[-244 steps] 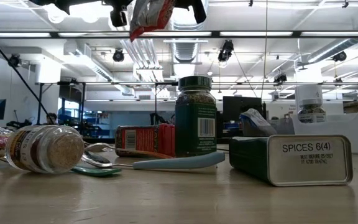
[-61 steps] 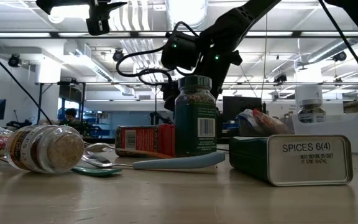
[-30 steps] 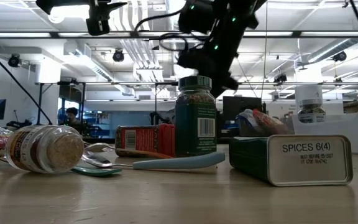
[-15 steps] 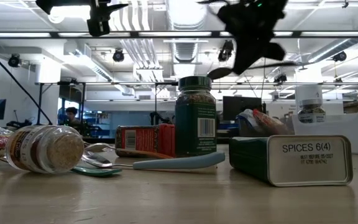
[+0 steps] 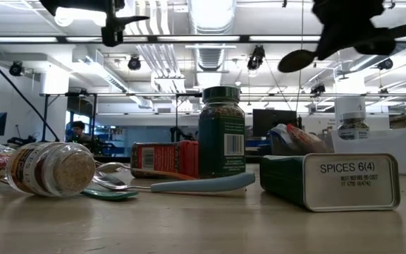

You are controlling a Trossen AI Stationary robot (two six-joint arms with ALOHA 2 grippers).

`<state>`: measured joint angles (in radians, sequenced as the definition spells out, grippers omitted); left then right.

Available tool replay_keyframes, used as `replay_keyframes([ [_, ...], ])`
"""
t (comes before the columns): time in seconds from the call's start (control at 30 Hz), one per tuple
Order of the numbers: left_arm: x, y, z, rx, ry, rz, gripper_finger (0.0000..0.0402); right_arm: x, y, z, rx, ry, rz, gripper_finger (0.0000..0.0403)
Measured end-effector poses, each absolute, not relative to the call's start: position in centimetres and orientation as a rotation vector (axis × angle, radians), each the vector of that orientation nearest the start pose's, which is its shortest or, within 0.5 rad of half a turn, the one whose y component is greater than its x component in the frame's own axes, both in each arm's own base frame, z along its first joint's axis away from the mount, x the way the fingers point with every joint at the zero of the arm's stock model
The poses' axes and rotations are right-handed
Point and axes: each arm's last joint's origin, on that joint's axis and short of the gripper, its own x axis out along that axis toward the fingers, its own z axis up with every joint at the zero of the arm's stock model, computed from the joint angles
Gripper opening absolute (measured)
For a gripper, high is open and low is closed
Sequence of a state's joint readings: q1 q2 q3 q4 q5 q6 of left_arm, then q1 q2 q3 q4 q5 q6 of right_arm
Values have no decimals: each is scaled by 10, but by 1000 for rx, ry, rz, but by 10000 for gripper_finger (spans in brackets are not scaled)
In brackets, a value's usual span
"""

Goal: Pick & Place Food Item
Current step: Put the black spoon into the transparent bin

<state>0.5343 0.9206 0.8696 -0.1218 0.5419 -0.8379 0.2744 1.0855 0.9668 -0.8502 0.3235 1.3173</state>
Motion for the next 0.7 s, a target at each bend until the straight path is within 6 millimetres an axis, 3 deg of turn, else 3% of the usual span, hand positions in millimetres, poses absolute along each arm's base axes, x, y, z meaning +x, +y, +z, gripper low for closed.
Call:
replay_keyframes([
  [0.33,192,101,333,-957,151,191,257,151,75,288,900,845,-599,8],
  [0.7,197,104,333,-987,112,201,257,108,113,287,914,925,-561,8],
])
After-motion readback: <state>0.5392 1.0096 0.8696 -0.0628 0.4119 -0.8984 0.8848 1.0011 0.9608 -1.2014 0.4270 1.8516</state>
